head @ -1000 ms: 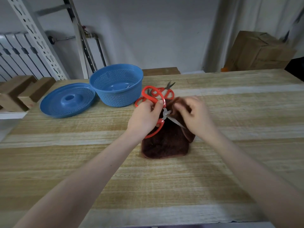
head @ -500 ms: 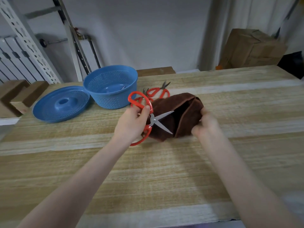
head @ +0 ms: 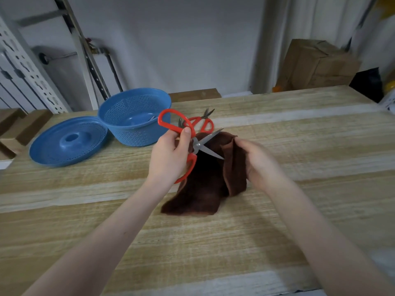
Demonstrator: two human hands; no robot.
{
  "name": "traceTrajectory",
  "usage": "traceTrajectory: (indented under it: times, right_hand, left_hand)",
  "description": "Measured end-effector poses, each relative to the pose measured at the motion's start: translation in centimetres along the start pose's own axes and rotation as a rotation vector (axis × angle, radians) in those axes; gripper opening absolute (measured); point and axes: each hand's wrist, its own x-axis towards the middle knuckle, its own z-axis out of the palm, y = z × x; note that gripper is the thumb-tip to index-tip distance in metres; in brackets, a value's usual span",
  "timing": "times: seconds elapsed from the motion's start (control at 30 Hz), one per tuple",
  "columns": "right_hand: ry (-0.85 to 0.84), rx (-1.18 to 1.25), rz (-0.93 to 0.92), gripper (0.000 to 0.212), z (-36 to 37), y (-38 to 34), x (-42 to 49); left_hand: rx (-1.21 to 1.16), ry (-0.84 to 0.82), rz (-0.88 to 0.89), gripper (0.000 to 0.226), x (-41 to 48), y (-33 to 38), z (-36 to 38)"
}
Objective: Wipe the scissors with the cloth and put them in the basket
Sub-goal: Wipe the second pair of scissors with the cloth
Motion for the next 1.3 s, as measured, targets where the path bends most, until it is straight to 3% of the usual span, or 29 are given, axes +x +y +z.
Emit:
traceTrajectory:
  times: [0.07,0.1,0.17,0.2,0.23,0.27,0.37,0.53,0.6,0.67,0.77,0.87,0.97,1.03,1.1,1.17,1.23,1.3]
  right_hand:
    - [0.120,-0.111,-0.031,0.020,-0.6,0.1,0.9]
    - [0.226,-0.242,-0.156,0.016,-1.0,0.4,1.1]
    - [0.502,-0.557,-0.659,0.017,-1.6,0.8,0.3]
    - [0.542,-0.654,-0.879,0.015,-1.7,0.7,-0.4]
    - [0.479,-0.748,-0.962,0.014,-1.8,0.7,-1.0]
    - [0.359,-0.870,-0.913,0.018,-1.7,0.6,-1.5]
    - [0.094,-1.321,-0.541,0.040,-1.3,1.2,-2.3]
    - [0.134,-1.519,-0.504,0.091,1.0,2.8,-2.7]
    - [0.259,-1.518,-0.612,0.089,1.0,2.9,-2.7]
    - [0.412,-1.465,-0.848,0.077,0.2,2.8,-2.4]
    - [0.418,-1.429,-1.066,0.045,-1.0,2.7,-2.0]
    - [0.291,-1.221,-0.834,0.016,-1.6,1.5,-1.4]
    - [0.118,-0.478,-0.321,0.020,-2.6,-1.8,-0.9]
    - [0.129,-0.294,-0.301,0.021,-2.7,-3.5,-0.8]
    - [0.155,-0.531,-0.534,0.034,-2.1,-4.3,-0.9]
    - [0.035,-0.762,-0.708,0.040,-0.8,-4.7,-1.8]
    - [-0.191,-0.959,-0.662,0.048,0.1,-4.4,-2.3]
    - [-0.305,-1.049,-0.579,0.056,0.5,-3.6,-2.2]
  left_hand:
    - [-0.001,-0.010,-0.011,0.034,0.2,0.0,-0.1]
    - [0.000,-0.016,-0.013,0.034,0.3,0.0,-0.1]
    - [0.016,-0.027,-0.020,0.035,0.5,-0.1,-0.2]
    - [0.029,-0.028,-0.020,0.037,0.5,-0.1,-0.1]
    - [0.047,-0.026,-0.019,0.038,0.6,-0.1,0.0]
    - [0.064,-0.026,-0.018,0.038,0.7,-0.1,0.1]
    - [0.084,-0.028,-0.023,0.037,0.8,-0.3,0.6]
    - [0.111,0.002,-0.046,0.037,0.5,-0.5,0.9]
    - [0.104,0.009,-0.065,0.037,0.5,-0.7,0.5]
    - [0.093,0.012,-0.072,0.038,0.5,-0.8,0.0]
    - [0.071,-0.002,-0.070,0.038,0.5,-0.5,-0.4]
    - [0.028,-0.050,-0.065,0.039,0.5,-0.2,-0.5]
    - [0.013,-0.116,-0.021,0.039,0.2,0.0,-0.8]
    - [0.037,-0.155,0.001,0.036,0.0,0.1,-1.1]
    - [0.123,-0.189,0.017,0.038,0.2,0.1,-1.1]
    - [0.208,-0.222,0.032,0.042,0.5,0.1,-1.1]
    - [0.259,-0.240,0.040,0.041,0.7,0.1,-1.2]
    - [0.301,-0.245,0.051,0.040,0.8,0.1,-1.3]
